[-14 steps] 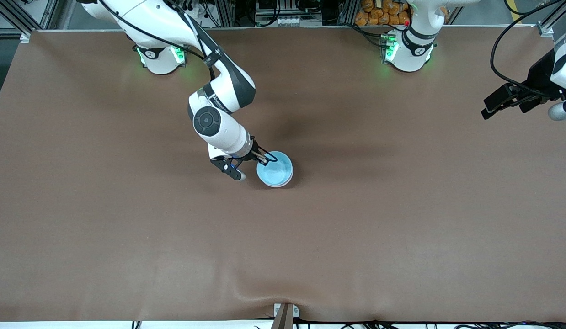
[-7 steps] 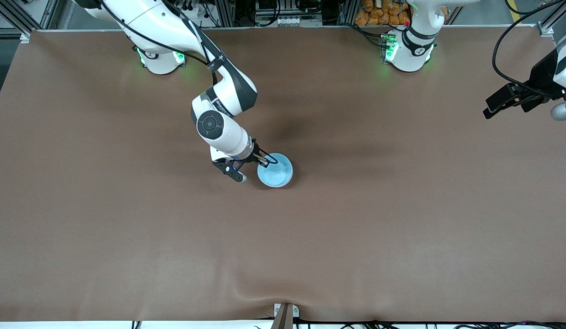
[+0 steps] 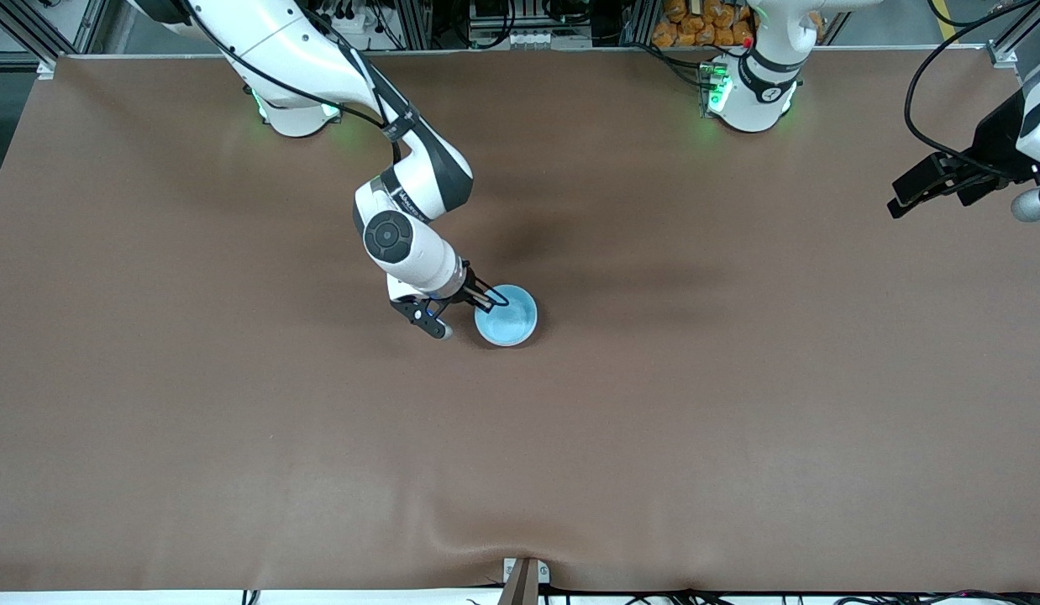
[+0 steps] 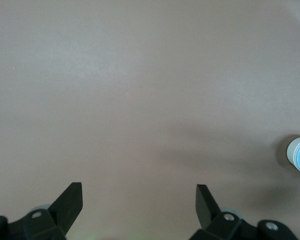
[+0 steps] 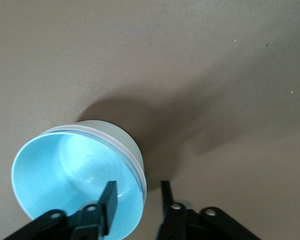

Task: Stack pink and blue bowls on white bowl
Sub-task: 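Open the right gripper and draw it back from the stack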

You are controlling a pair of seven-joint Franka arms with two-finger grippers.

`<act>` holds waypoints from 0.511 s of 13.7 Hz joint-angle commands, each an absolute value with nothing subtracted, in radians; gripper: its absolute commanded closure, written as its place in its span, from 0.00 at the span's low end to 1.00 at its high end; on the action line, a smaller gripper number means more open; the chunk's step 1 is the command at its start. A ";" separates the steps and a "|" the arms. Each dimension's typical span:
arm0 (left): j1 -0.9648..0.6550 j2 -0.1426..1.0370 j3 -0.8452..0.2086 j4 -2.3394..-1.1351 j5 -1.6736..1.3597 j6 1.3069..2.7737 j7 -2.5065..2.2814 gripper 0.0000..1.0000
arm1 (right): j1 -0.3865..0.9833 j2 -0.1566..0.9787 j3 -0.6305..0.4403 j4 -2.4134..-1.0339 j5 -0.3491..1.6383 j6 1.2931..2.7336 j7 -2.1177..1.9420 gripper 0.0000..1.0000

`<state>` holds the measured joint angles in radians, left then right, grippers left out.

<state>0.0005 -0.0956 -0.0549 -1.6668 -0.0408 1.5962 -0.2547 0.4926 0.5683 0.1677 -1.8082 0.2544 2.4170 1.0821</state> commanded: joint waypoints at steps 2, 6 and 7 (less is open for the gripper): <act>0.011 -0.112 -0.061 -1.671 -0.038 1.582 -0.235 0.00 | 0.485 0.552 0.120 -1.622 0.241 2.176 1.088 0.00; 0.011 -0.117 -0.061 -1.667 -0.038 1.563 -0.235 0.00 | 0.419 0.560 0.046 -1.421 0.220 2.080 1.071 0.00; 0.011 -0.118 -0.067 -1.667 -0.038 1.556 -0.233 0.00 | 0.375 0.558 0.049 -1.404 0.195 2.080 1.063 0.00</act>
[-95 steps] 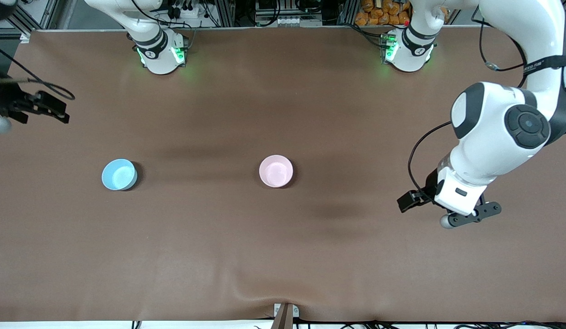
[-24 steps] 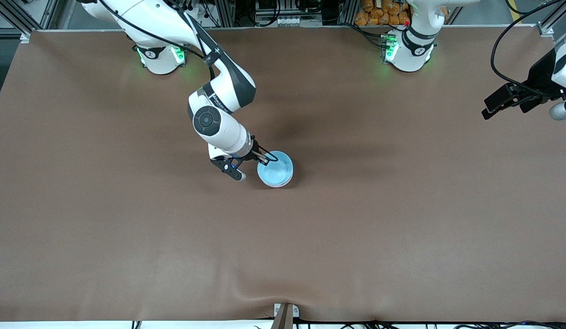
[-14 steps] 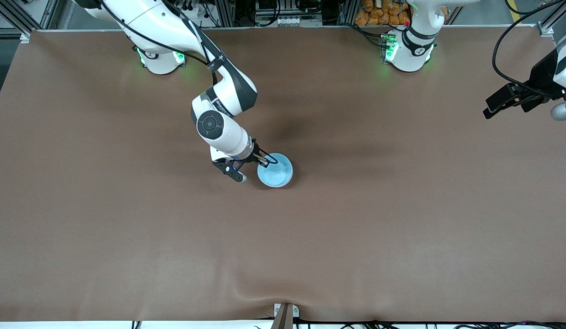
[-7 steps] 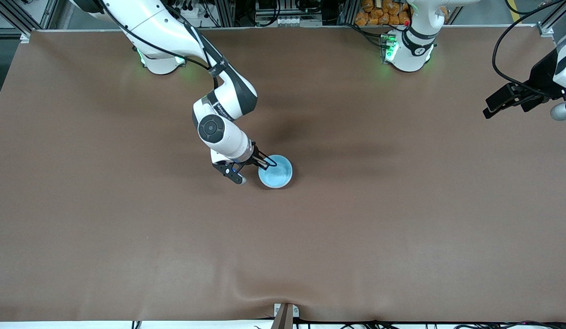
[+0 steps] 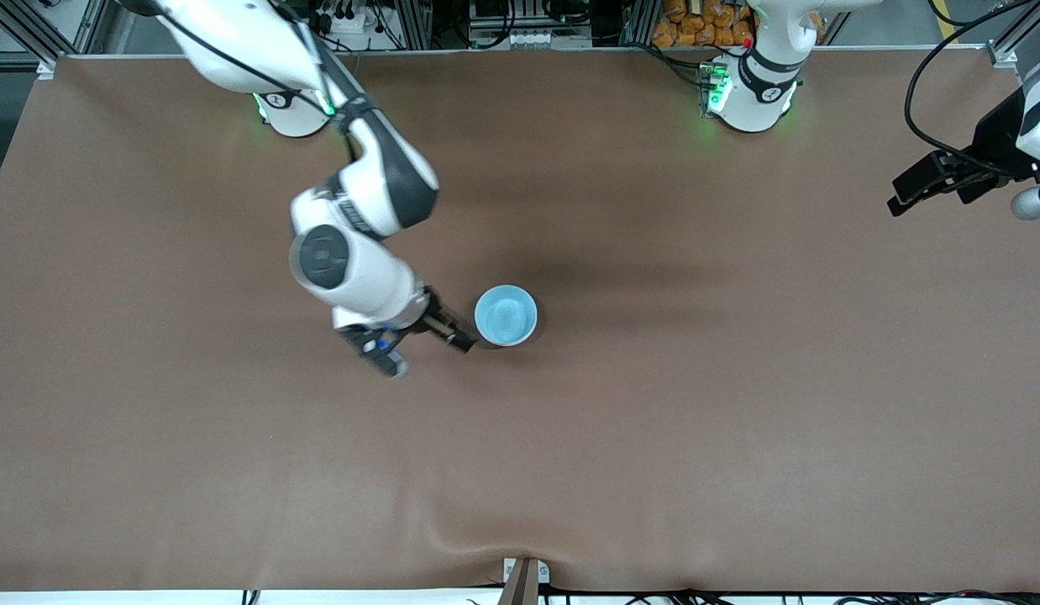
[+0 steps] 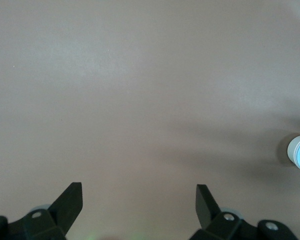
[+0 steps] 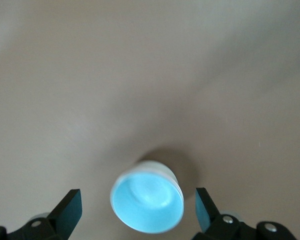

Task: Stack pink and blue bowls on white bowl
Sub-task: 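Open the right gripper and draw it back from the stack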

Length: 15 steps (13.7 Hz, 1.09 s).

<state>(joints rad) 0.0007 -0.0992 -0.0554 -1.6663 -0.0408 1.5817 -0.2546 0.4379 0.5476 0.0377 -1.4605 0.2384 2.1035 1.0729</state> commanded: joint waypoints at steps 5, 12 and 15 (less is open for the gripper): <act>0.006 -0.129 -0.100 -1.664 -0.032 1.534 -0.227 0.00 | 0.215 0.528 0.096 -1.358 0.043 1.982 0.970 0.00; 0.012 -0.127 -0.086 -1.655 -0.031 1.536 -0.183 0.00 | 0.002 0.414 0.186 -1.276 -0.081 1.619 0.551 0.00; 0.011 -0.129 -0.087 -1.657 -0.021 1.537 -0.141 0.00 | -0.018 0.298 0.173 -1.285 -0.103 1.521 0.413 0.00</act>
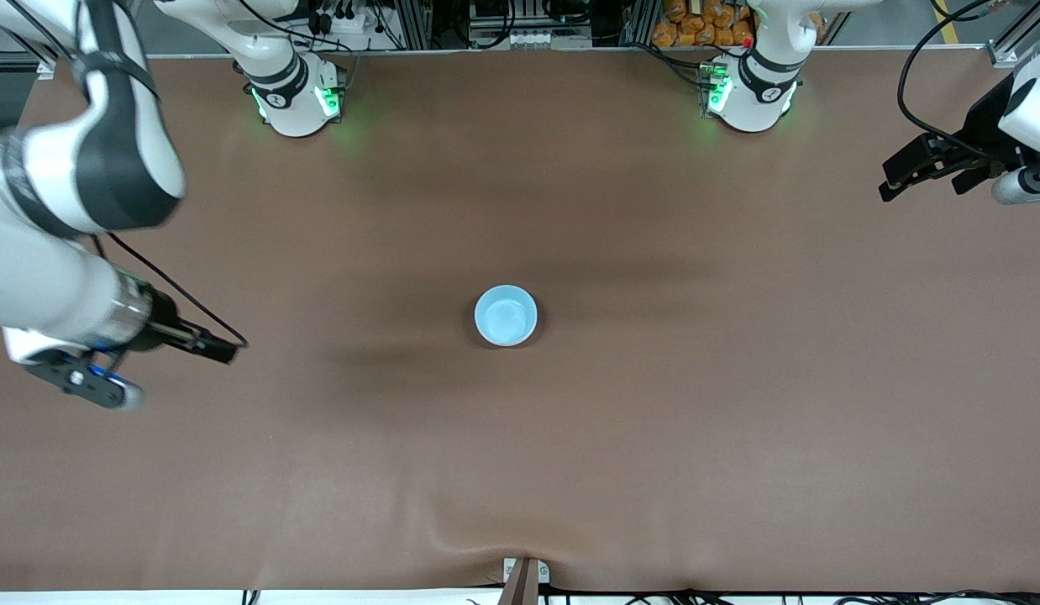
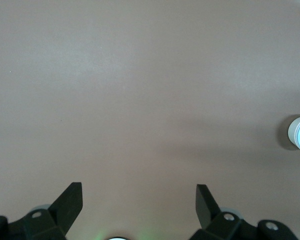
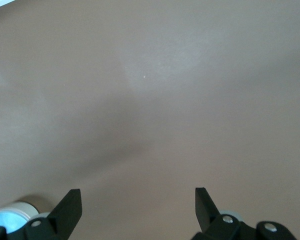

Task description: Stack pink and blue bowls on white bowl

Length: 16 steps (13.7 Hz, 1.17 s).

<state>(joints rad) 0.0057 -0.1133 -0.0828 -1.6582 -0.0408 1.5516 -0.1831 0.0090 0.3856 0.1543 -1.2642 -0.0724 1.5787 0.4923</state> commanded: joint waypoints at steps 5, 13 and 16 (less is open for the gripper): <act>0.011 -0.127 -0.090 -1.657 0.003 1.542 -0.081 0.00 | -0.023 0.039 0.112 -1.515 -0.046 1.523 0.338 0.00; 0.011 -0.129 -0.087 -1.661 -0.006 1.540 -0.083 0.00 | -0.022 -0.072 0.080 -1.612 -0.054 1.552 0.173 0.00; 0.012 -0.126 -0.086 -1.657 -0.006 1.537 -0.080 0.00 | -0.018 0.007 0.081 -1.496 -0.054 1.543 0.173 0.00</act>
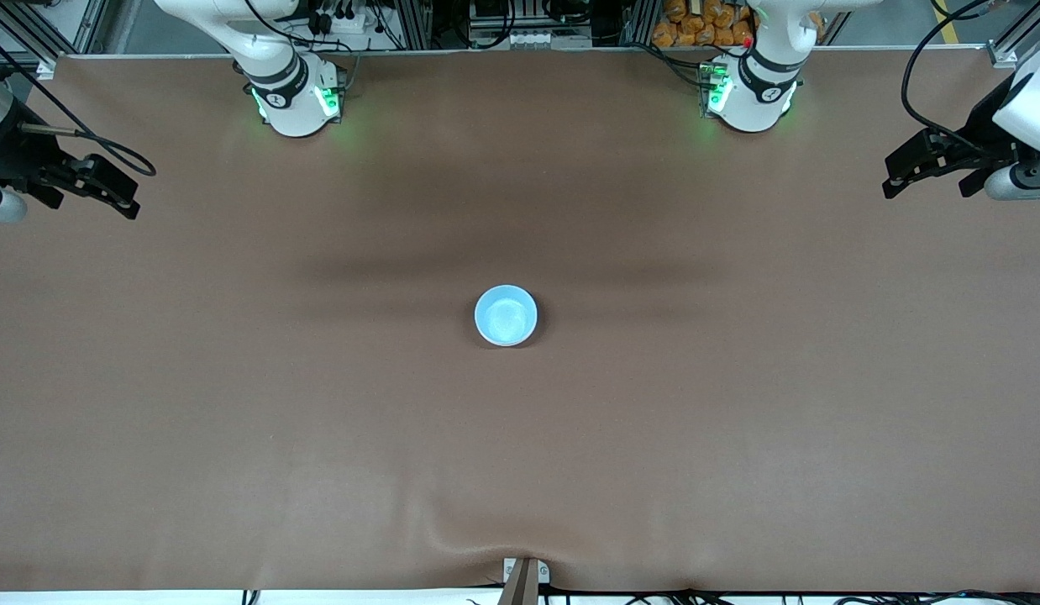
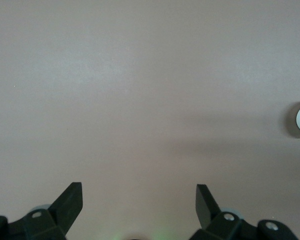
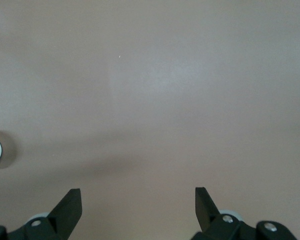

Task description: Stack pink and blue bowls on white bowl

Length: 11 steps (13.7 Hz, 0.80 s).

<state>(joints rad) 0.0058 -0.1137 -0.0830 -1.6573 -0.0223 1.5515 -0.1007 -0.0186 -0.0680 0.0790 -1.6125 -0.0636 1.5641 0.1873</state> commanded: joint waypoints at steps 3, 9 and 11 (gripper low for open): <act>0.012 -0.100 -0.086 -1.609 0.003 1.537 -0.086 0.00 | -0.018 0.015 0.081 -1.479 -0.043 1.508 0.173 0.00; 0.021 -0.092 -0.086 -1.597 0.005 1.529 -0.084 0.00 | -0.014 0.015 0.083 -1.479 -0.044 1.505 0.173 0.00; 0.025 -0.092 -0.086 -1.597 0.005 1.529 -0.083 0.00 | -0.014 0.015 0.083 -1.479 -0.044 1.506 0.173 0.00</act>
